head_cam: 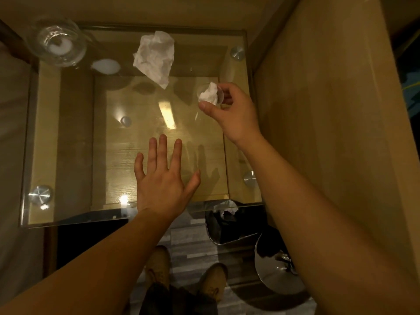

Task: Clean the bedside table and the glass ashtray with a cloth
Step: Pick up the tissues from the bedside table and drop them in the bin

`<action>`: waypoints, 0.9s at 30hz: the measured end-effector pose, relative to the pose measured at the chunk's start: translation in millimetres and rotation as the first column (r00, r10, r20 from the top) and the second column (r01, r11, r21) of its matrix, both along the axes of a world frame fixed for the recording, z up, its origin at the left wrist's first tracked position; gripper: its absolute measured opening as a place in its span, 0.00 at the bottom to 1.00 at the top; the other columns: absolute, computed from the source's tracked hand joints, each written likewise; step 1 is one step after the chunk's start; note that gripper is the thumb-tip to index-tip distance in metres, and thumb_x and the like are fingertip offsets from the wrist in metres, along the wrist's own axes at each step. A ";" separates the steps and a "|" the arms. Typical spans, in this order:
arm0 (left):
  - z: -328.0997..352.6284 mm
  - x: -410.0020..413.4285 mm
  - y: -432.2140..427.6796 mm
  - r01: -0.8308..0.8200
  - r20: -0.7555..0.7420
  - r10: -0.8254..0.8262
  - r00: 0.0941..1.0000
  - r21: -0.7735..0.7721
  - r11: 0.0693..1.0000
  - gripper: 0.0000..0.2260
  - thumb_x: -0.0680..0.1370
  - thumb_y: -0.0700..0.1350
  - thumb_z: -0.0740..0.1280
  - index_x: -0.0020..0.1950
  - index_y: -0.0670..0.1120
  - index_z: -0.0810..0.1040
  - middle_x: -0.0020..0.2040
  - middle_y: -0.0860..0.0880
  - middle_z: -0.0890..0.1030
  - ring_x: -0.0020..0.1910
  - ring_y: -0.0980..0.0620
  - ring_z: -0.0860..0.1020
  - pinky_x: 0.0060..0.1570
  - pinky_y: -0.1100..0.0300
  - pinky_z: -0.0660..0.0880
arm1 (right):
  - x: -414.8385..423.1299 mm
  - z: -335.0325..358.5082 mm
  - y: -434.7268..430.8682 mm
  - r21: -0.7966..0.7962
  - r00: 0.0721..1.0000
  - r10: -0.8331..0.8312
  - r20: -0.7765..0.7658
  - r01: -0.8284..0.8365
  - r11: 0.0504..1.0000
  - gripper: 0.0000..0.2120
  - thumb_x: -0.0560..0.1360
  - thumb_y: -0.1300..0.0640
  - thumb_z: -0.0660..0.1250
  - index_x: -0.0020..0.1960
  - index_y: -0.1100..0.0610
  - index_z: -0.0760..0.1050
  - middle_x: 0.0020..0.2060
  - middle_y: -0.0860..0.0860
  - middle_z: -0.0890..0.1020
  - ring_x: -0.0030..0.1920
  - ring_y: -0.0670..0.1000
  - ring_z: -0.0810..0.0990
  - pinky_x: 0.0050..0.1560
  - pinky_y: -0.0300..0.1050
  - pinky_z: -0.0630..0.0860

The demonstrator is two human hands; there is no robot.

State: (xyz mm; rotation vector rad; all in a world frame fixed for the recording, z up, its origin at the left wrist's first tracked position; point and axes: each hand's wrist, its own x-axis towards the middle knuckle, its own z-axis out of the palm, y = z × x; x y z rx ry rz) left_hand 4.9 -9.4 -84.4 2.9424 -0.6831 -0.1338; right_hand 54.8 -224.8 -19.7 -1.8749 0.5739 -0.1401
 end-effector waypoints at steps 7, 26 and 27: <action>3.5 0.7 -0.8 -0.013 -0.033 0.012 0.999 -0.025 1.000 0.36 0.81 0.70 0.50 0.84 0.51 0.53 0.85 0.42 0.52 0.85 0.44 0.46 0.79 0.38 0.45 | -142.9 22.9 1.6 0.082 0.972 -0.224 -0.069 0.230 0.970 0.23 0.69 0.46 0.79 0.62 0.42 0.78 0.57 0.38 0.84 0.56 0.40 0.84 0.51 0.39 0.83; 8.7 -1.0 -2.4 -0.010 -0.040 0.008 0.999 -0.045 0.999 0.36 0.81 0.70 0.49 0.84 0.51 0.54 0.85 0.42 0.52 0.85 0.43 0.47 0.79 0.36 0.47 | -303.8 -106.4 43.3 0.141 0.811 -0.302 -0.501 0.421 0.896 0.31 0.75 0.58 0.76 0.75 0.58 0.70 0.63 0.49 0.81 0.66 0.52 0.79 0.64 0.44 0.78; 9.0 -0.9 -2.5 -0.010 -0.043 0.008 0.999 -0.044 0.999 0.36 0.81 0.70 0.49 0.84 0.51 0.53 0.85 0.42 0.52 0.85 0.43 0.46 0.79 0.36 0.46 | -302.7 -107.4 41.4 0.131 0.803 -0.305 -0.512 0.424 0.896 0.33 0.75 0.57 0.76 0.77 0.60 0.67 0.67 0.53 0.79 0.69 0.54 0.77 0.69 0.49 0.75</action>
